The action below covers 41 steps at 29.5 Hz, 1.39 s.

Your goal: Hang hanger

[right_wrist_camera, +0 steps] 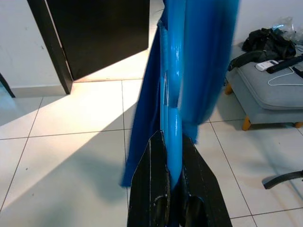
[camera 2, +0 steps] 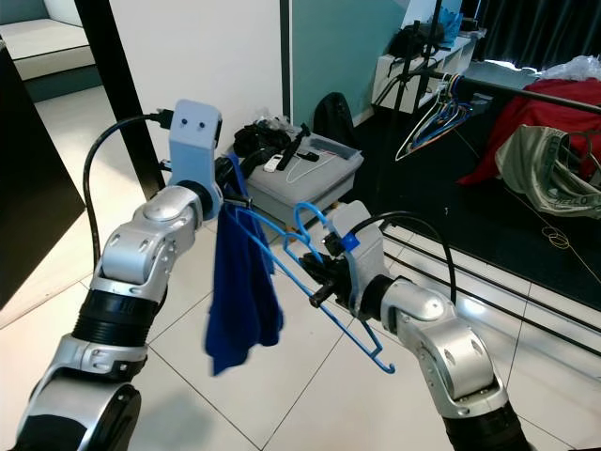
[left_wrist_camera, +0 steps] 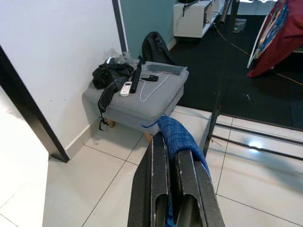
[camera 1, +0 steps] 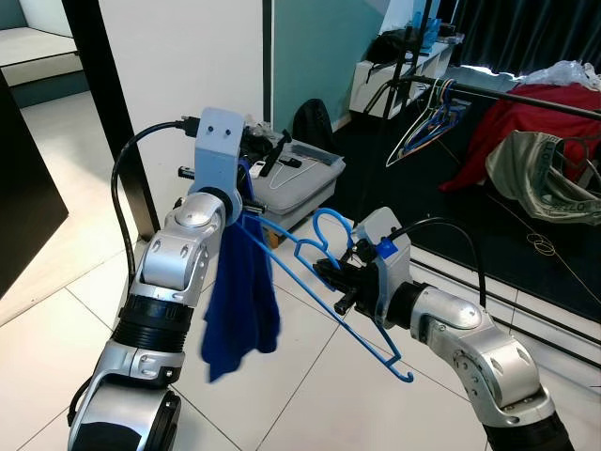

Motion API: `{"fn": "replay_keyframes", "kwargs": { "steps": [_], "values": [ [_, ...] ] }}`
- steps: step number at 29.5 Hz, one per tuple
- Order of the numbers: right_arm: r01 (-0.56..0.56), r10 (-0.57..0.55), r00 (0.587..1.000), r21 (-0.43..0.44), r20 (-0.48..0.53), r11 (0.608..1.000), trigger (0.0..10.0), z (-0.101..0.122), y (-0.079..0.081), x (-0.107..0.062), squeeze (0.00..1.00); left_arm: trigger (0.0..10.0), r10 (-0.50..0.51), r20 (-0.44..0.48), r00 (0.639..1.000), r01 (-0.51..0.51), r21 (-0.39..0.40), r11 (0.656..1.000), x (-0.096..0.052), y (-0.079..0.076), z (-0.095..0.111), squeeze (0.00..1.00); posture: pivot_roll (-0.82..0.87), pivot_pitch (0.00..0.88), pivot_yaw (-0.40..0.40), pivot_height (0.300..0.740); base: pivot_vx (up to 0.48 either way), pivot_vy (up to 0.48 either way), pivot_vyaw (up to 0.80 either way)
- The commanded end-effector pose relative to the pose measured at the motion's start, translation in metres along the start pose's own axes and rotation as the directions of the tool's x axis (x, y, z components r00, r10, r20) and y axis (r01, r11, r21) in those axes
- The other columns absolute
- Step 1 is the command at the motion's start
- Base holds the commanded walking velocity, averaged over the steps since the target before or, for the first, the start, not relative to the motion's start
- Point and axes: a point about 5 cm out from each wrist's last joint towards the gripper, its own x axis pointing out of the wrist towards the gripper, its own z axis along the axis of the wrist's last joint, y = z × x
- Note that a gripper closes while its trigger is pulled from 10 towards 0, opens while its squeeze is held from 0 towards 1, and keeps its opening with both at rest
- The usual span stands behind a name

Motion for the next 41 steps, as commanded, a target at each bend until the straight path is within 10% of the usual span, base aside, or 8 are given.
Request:
{"fn": "replay_keyframes", "kwargs": {
  "steps": [1,11,41],
  "values": [
    [-0.024,0.025,0.999,-0.022,0.044,0.999,10.0,0.009,-0.001,-0.007,0.00,10.0,-0.013,-0.005,1.000,0.013,0.030,0.999,-0.002,-0.001,-0.003,0.00,-0.08,0.040,-0.012,0.740,0.000,0.000,0.00],
    [-0.036,0.037,0.999,-0.055,0.021,0.998,10.0,0.012,-0.021,-0.038,0.00,10.0,0.028,-0.013,1.000,-0.027,0.071,0.997,-0.003,0.014,-0.005,0.00,-0.08,0.048,-0.014,0.740,0.000,0.000,0.00],
    [0.007,-0.007,1.000,-0.079,-0.006,0.997,10.0,0.011,-0.031,-0.047,0.00,10.0,-0.014,-0.013,1.000,0.015,0.061,0.998,-0.004,0.005,-0.005,0.00,-0.09,0.052,-0.014,0.740,0.000,0.000,0.00]
  ]
}}
